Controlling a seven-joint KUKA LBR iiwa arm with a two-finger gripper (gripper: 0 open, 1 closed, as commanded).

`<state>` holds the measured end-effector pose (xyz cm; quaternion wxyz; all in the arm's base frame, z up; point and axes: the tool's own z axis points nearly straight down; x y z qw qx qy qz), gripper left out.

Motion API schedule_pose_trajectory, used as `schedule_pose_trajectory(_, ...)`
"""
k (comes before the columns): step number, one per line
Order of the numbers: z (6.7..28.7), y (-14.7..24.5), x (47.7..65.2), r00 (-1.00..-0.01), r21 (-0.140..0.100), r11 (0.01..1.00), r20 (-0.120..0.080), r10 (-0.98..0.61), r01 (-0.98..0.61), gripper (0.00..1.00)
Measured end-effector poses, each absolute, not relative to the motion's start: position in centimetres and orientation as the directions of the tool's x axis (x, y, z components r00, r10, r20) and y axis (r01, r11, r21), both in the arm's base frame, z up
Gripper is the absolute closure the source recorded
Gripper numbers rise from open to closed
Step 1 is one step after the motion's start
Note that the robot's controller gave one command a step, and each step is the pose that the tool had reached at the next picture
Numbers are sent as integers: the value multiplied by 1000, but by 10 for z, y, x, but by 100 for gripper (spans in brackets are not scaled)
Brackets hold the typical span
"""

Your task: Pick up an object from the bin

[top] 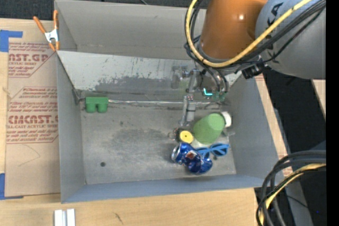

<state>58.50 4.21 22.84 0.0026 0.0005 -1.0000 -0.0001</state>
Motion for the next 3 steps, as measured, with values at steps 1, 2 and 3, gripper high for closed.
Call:
schedule_pose_trajectory(1, 166, -29, 545, -987, -1, 987, 4, -162, -162, 0)
schedule_pose_trajectory(2, 69, -30, 489, -950, -1, 950, -8, -314, -314, 0)
schedule_pose_trajectory(3, 107, -75, 530, -997, 2, 997, -6, 75, 75, 0)
